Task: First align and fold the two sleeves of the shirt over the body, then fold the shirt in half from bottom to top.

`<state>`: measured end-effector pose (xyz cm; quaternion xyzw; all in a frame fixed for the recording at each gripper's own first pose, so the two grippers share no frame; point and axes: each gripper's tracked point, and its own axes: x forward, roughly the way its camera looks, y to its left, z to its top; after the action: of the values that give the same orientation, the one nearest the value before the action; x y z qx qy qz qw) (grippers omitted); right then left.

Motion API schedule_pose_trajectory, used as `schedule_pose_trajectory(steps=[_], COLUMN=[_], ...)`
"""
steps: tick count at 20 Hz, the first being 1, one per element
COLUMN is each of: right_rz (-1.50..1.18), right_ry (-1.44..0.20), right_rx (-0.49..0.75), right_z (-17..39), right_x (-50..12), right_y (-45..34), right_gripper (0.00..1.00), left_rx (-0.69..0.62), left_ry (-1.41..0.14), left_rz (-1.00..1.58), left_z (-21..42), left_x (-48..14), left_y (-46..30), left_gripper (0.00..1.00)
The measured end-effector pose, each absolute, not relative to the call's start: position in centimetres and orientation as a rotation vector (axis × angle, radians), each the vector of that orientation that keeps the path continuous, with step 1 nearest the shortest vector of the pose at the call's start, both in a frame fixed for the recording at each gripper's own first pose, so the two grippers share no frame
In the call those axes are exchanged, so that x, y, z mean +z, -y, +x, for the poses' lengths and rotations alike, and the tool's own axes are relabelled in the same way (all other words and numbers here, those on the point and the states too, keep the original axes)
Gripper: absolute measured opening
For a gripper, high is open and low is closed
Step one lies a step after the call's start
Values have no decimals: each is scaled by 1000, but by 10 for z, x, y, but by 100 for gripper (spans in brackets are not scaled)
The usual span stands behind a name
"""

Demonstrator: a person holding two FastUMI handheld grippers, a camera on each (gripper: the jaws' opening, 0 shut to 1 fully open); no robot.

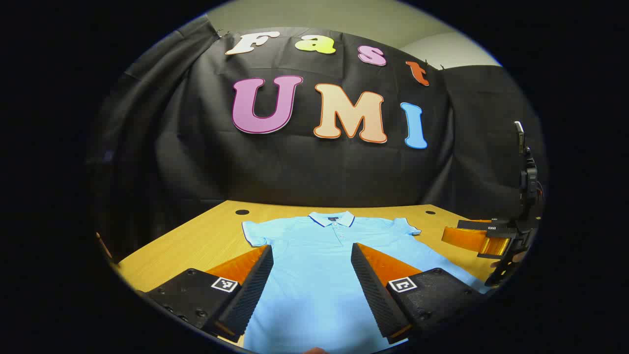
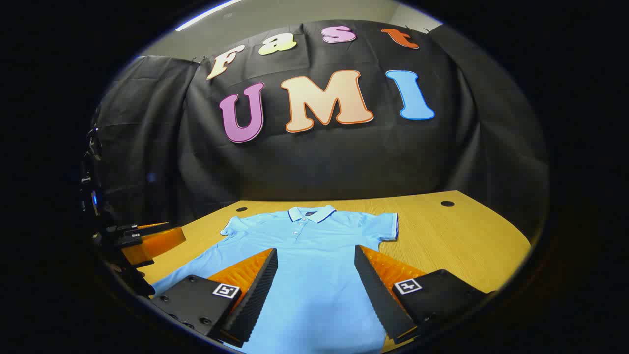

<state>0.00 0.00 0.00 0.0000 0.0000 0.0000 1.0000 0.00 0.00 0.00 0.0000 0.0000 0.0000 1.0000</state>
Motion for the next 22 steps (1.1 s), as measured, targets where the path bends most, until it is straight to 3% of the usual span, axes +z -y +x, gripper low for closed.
schedule_pose_trajectory(steps=[11,16,17,19,20,21,22], right_rz=[-28,-50,-47,-37,-27,-17,-12], right_ry=[-90,-173,-187,-213,-232,-244,-254], right_rx=[-28,-37,-41,-51,-56,-68,-81], right_z=[20,54,64,83,93,103,114], right_x=[16,31,35,39,38,39,39], right_y=[36,51,54,61,65,69,75], right_gripper=[97,98,94,98,94,98,94], left_rx=[-9,-13,-10,-4,-2,-1,0], left_ry=[4,-8,-9,-8,-8,-9,-11], left_rz=[7,-1,-1,3,3,3,3], left_z=[-1,0,1,2,2,3,3], left_x=[4,0,1,1,1,1,0], left_y=[0,-1,-2,-4,-6,-7,-7], left_gripper=[95,95,95,95,95,95,95])
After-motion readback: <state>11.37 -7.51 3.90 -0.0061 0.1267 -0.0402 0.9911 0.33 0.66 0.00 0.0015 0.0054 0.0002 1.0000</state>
